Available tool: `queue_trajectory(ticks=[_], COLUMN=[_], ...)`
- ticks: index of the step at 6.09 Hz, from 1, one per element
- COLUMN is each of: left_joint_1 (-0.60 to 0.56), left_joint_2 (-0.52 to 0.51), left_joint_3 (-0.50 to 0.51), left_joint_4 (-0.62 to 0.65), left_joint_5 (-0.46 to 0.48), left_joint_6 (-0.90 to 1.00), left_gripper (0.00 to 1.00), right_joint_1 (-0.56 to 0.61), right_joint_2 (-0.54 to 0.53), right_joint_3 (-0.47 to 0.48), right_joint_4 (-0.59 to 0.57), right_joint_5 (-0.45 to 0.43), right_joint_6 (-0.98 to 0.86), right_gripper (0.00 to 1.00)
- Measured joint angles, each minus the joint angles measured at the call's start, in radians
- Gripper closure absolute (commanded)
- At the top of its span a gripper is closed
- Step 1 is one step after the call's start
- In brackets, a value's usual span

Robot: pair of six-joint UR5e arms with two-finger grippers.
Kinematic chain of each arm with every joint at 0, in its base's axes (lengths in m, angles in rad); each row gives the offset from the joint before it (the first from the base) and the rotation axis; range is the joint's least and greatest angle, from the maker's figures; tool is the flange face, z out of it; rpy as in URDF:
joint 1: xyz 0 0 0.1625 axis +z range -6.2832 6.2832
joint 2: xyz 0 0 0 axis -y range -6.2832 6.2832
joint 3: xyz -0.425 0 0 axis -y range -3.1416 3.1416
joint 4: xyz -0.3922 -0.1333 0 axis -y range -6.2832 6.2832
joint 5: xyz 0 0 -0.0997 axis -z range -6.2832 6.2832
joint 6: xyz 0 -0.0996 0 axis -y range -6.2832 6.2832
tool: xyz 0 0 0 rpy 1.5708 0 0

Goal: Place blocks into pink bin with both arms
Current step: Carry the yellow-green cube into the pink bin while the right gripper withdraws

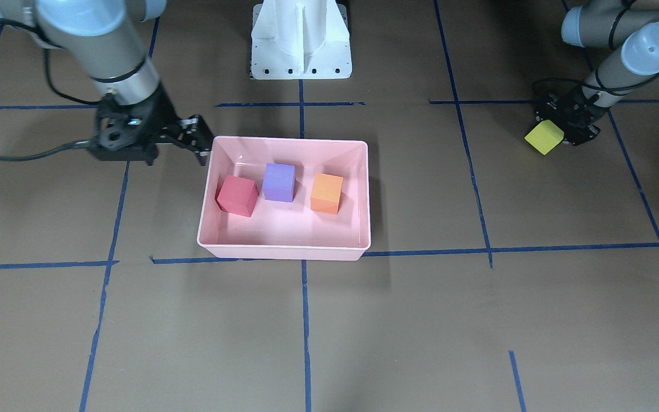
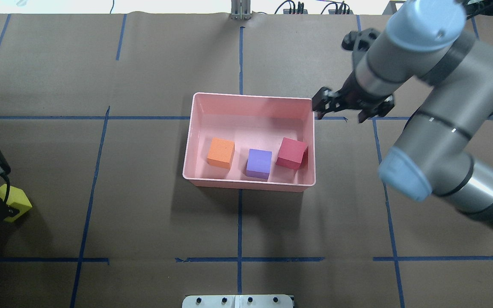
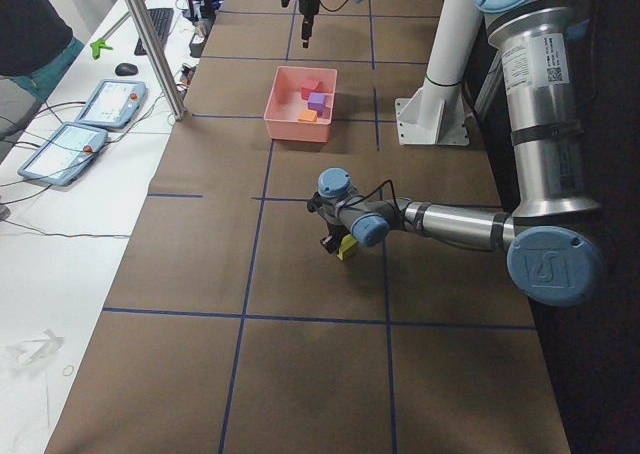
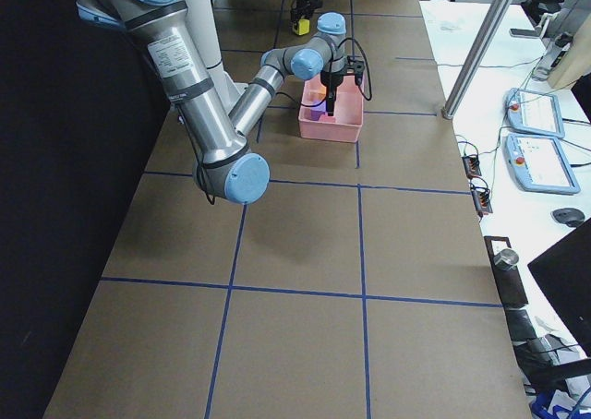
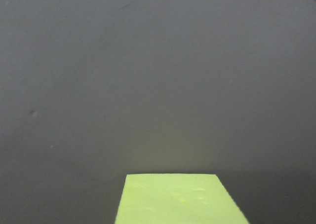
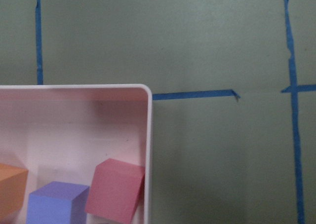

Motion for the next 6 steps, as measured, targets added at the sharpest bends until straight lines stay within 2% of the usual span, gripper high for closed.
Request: queue_trajectory(ticks=[1, 3, 6], left_joint_1=[-0.037, -0.082, -0.067], left_joint_2=[-0.049, -0.246, -0.684], left_joint_3=[-0.004, -0.018, -0.026], left_joint_4=[0.036, 0.222, 0.662], left_joint_5=[-0.003, -0.001, 0.011], left_joint_6=[-0.032, -0.172, -0.462], left_gripper=[0.46, 0.46, 0.45], right_joint_1=[0.089, 0.247, 0.469], right_joint_2=[-0.023, -0.133, -0.358], right_joint_3=[-0.004, -0.007, -0.008], right_joint_4=[-0.044, -0.089, -0.089], right_joint_5=[0.068, 0.127, 0.179], right_joint_6=[-0.178, -0.572, -1.070], right_gripper=[0.00, 0.00, 0.00])
